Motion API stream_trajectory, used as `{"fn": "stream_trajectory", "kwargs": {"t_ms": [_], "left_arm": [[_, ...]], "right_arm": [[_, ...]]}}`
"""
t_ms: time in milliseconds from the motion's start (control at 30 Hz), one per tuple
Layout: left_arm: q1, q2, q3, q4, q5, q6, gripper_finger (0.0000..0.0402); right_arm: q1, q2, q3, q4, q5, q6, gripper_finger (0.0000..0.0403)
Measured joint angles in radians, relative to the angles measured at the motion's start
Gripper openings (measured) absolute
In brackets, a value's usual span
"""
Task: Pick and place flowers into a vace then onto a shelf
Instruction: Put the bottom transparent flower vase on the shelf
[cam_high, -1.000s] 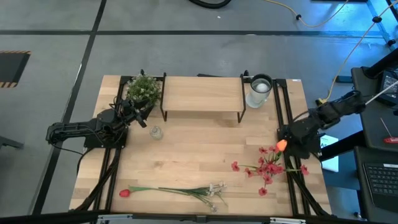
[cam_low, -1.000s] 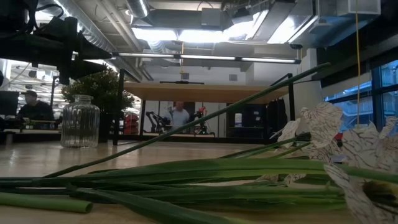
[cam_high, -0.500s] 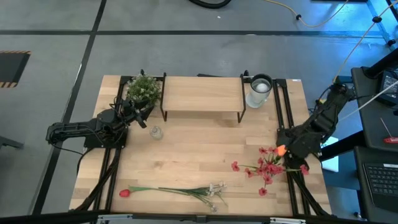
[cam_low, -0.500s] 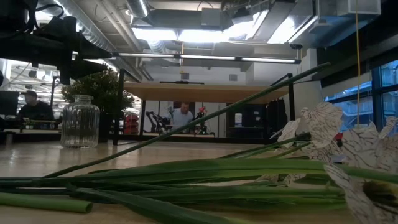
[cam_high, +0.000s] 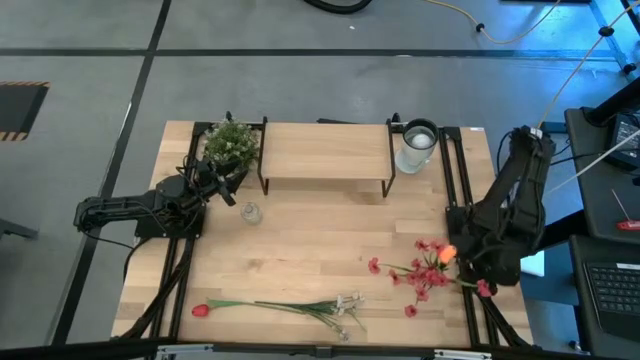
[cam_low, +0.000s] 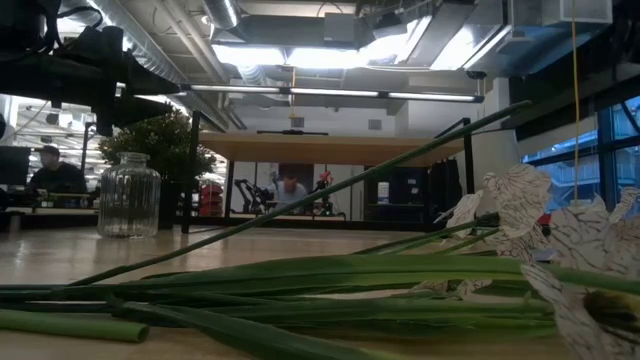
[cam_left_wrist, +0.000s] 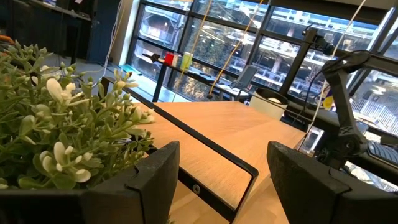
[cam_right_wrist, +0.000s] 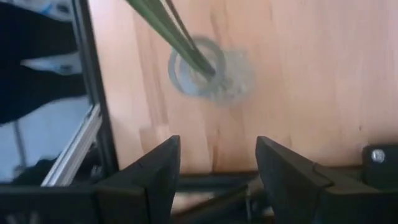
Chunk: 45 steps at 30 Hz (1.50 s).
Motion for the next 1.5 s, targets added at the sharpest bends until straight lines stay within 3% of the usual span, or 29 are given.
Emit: {"fn": "stream_trajectory", "kwargs": {"t_ms": [100, 267, 500, 700, 1267, 1500], "left_arm": [[0.0, 0.0, 0.0, 0.0, 0.0, 0.0, 0.0235], [0.0, 0.0, 0.0, 0.0, -0.006, 0.0, 0.0235], [0.0, 0.0, 0.0, 0.0, -0.006, 0.0, 0.0235], [0.0, 0.0, 0.0, 0.0, -0.005, 0.0, 0.0235], [0.0, 0.0, 0.0, 0.0, -0.004, 0.0, 0.0235], [0.0, 0.0, 0.0, 0.0, -0.004, 0.0, 0.0235]], "right_arm": [[0.044, 0.037, 0.0, 0.005, 0.065, 0.067, 0.021], [0.092, 0.061, 0.0, -0.01, 0.079, 0.232, 0.021], [0.236, 0.092, 0.0, -0.013, 0.244, 0.437, 0.021], [0.307, 0.15, 0.0, -0.016, 0.255, 0.593, 0.021], [0.304, 0.352, 0.0, 0.005, 0.256, 0.593, 0.0213], [0.294, 0.401, 0.0, -0.003, 0.256, 0.603, 0.0264]]}}
